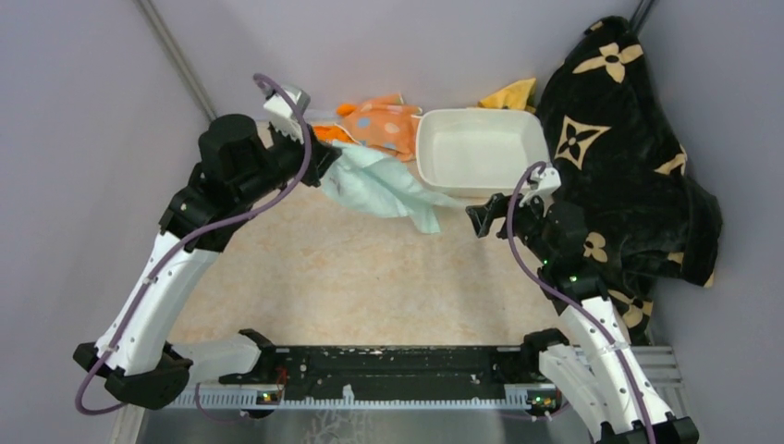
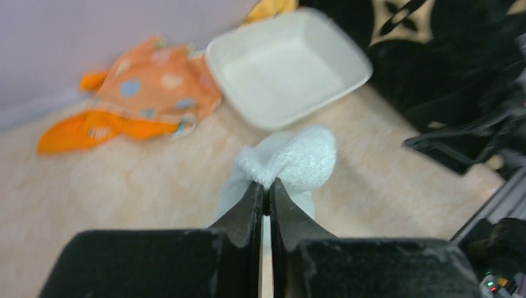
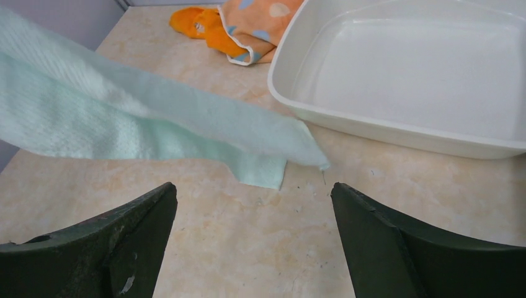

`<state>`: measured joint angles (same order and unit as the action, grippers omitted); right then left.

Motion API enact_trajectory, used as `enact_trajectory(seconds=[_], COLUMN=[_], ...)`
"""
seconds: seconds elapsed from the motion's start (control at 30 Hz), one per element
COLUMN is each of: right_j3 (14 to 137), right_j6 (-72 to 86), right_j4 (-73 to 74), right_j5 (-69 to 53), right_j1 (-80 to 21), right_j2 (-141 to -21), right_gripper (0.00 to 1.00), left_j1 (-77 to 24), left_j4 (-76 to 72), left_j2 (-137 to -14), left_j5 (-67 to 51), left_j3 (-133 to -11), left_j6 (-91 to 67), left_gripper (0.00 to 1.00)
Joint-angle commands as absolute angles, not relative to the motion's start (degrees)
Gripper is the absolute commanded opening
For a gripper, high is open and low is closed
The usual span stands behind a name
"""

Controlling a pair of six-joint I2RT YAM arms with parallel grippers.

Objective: Roll the towels
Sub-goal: Place the towel at the center of the board, then flatten out the towel at the center of the board.

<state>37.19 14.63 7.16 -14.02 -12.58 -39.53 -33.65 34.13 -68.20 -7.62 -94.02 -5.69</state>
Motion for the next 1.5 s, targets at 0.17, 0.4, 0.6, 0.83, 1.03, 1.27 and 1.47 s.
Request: enact_trajectory(seconds=[0.17, 0.4, 0.6, 0.83, 1.03, 1.27, 1.47], right_j3=[38.3, 39.9, 43.2, 49.1, 52.3, 54.9, 57.6], right_j6=[15.7, 17.3, 19.3, 20.1, 22.0, 21.2, 20.1], right_j4=[4.8, 2.8, 3.0, 3.7, 4.6, 5.7, 9.6], right_j5=[-18.9, -23.5, -17.5, -9.9, -2.6, 1.2, 5.1], right_j1=[-12.4, -12.5, -13.9, -18.2, -21.9, -24.3, -26.8], right_j2=[-45.8, -59.0, -72.3, -86.0, -92.6, -98.4, -102.2], right_gripper=[0.94, 0.89, 0.78, 0.57, 0.45, 0.43, 0.33], left_j1=[-29.4, -15.3, -14.2, -9.6, -5.3, -3.9, -3.7], left_j4=[33.5, 27.7, 28.6, 25.2, 22.9, 21.7, 21.1], left_j2=[-61.2, -58.4, -55.2, -51.4, -53.7, -55.2, -56.0], left_j5=[23.6, 13.4, 8.9, 5.6, 1.0, 0.3, -0.3], left_j3=[-61.7, -52.6, -46.3, -36.6, -35.0, -34.6, -34.4], left_j6=[-9.5, -16.1, -23.5, -30.5, -31.0, -30.0, -29.5], left_gripper=[0.21, 0.54, 0.68, 0.75, 0.76, 0.76, 0.76])
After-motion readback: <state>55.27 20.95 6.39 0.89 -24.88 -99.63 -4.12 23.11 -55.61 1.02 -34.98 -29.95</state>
